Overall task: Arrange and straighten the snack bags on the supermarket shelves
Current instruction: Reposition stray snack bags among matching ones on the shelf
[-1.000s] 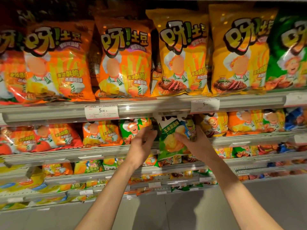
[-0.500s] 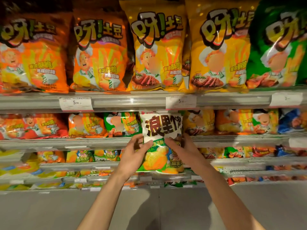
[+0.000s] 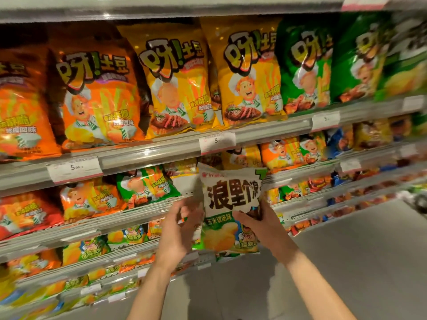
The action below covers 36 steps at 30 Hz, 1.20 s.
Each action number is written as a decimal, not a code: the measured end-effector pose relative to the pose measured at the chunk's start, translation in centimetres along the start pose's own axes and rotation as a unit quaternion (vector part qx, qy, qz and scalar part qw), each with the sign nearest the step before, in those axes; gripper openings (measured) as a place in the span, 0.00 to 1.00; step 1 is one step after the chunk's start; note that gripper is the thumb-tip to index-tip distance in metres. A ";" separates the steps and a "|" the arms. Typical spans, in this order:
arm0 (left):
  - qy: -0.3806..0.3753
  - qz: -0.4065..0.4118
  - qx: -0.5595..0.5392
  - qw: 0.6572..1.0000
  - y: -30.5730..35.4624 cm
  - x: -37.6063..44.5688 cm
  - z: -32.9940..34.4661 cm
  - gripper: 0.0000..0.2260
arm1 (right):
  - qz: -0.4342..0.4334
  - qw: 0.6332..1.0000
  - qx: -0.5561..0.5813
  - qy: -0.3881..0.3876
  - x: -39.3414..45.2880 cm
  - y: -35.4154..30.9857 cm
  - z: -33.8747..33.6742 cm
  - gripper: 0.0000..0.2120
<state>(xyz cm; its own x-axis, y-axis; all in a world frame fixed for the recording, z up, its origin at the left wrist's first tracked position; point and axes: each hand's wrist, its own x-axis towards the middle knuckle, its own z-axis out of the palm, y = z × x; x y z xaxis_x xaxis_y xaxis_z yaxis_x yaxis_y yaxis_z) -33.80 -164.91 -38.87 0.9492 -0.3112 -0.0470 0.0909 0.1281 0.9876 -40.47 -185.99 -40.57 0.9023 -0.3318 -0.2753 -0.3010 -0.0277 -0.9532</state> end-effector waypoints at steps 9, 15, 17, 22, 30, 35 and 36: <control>0.006 0.044 0.135 0.990 -1.0 0.9 4.7 0.07 | -0.008 0.993 0.042 0.113 -3.8 0.0 -7.3 0.29; -0.003 0.025 0.094 0.995 -1.0 2.2 11.5 0.07 | -0.034 0.983 0.083 0.157 -4.0 0.6 -15.2 0.25; 0.001 0.008 0.059 0.998 -1.1 2.6 14.5 0.16 | -0.045 0.981 0.076 0.173 -3.5 1.3 -18.5 0.27; 0.018 0.026 0.092 0.995 -1.8 3.0 24.7 0.08 | -0.067 0.980 0.077 0.172 -2.2 2.5 -28.4 0.26; 0.022 0.011 0.076 0.997 -2.9 4.6 38.2 0.02 | -0.050 0.975 0.095 0.195 0.1 3.5 -42.4 0.23; 0.004 0.000 0.106 0.994 -3.5 7.9 43.8 0.04 | -0.054 0.971 0.107 0.208 2.4 3.5 -47.5 0.25; 0.002 -0.002 0.109 0.994 -3.8 8.8 44.7 0.04 | -0.054 0.970 0.107 0.213 2.9 3.4 -48.3 0.26</control>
<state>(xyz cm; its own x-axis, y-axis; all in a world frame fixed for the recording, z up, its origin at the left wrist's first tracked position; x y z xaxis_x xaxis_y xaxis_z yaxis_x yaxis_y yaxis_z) -39.31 -210.20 -36.30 0.9502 -0.3077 -0.0503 0.0270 -0.0792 0.9965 -53.84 -232.59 -38.60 0.7024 -0.6980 -0.1394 -0.0997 0.0974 -0.9902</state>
